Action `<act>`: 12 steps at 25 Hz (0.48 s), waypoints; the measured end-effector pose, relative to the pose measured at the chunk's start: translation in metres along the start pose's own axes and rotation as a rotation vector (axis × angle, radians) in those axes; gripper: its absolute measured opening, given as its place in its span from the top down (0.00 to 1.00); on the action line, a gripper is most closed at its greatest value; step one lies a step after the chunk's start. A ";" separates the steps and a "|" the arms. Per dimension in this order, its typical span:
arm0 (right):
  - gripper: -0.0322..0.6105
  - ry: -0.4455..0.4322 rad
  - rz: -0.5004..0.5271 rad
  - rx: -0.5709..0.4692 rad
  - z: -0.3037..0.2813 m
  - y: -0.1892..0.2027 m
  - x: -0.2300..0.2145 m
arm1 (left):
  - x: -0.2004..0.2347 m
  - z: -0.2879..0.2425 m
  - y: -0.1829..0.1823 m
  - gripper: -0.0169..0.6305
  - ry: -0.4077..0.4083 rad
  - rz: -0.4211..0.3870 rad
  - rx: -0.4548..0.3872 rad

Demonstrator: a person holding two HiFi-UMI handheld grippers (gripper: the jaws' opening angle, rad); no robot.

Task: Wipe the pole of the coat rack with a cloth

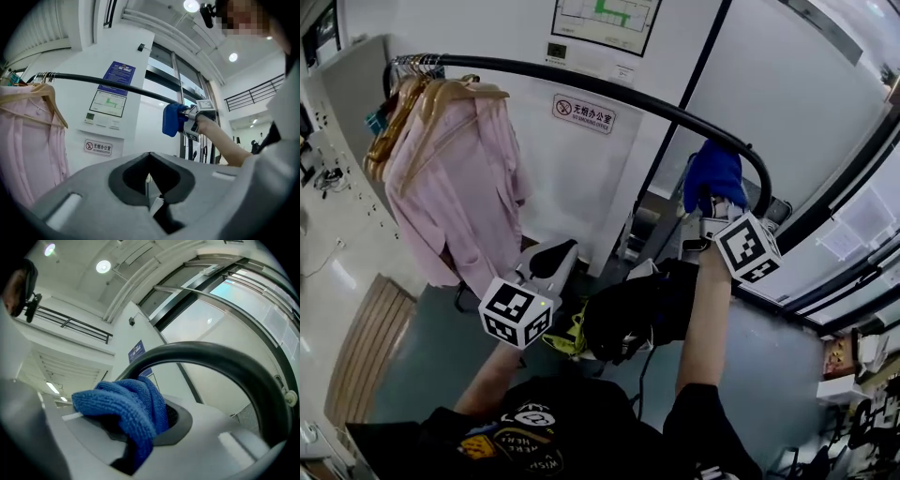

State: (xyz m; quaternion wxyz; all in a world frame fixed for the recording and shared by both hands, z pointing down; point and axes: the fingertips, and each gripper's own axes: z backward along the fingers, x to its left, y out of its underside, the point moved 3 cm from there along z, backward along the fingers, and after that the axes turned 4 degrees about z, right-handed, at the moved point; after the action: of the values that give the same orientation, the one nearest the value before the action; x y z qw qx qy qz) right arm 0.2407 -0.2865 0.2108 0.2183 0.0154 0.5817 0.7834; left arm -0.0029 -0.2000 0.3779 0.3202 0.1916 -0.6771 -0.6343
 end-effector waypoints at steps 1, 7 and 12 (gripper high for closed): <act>0.88 -0.024 0.029 0.011 0.010 0.008 0.005 | -0.003 -0.001 0.001 0.98 -0.001 -0.009 0.002; 0.88 -0.158 0.183 0.120 0.068 0.097 0.054 | 0.001 0.016 0.005 0.98 -0.096 -0.034 -0.019; 0.88 -0.234 0.183 0.276 0.100 0.175 0.080 | 0.011 0.043 0.016 0.98 -0.176 -0.040 -0.037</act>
State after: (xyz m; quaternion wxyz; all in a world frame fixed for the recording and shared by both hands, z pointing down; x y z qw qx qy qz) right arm 0.1392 -0.2073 0.3855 0.2082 0.1887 0.6503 0.7058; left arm -0.0378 -0.1736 0.3958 0.2501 0.1426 -0.6869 -0.6674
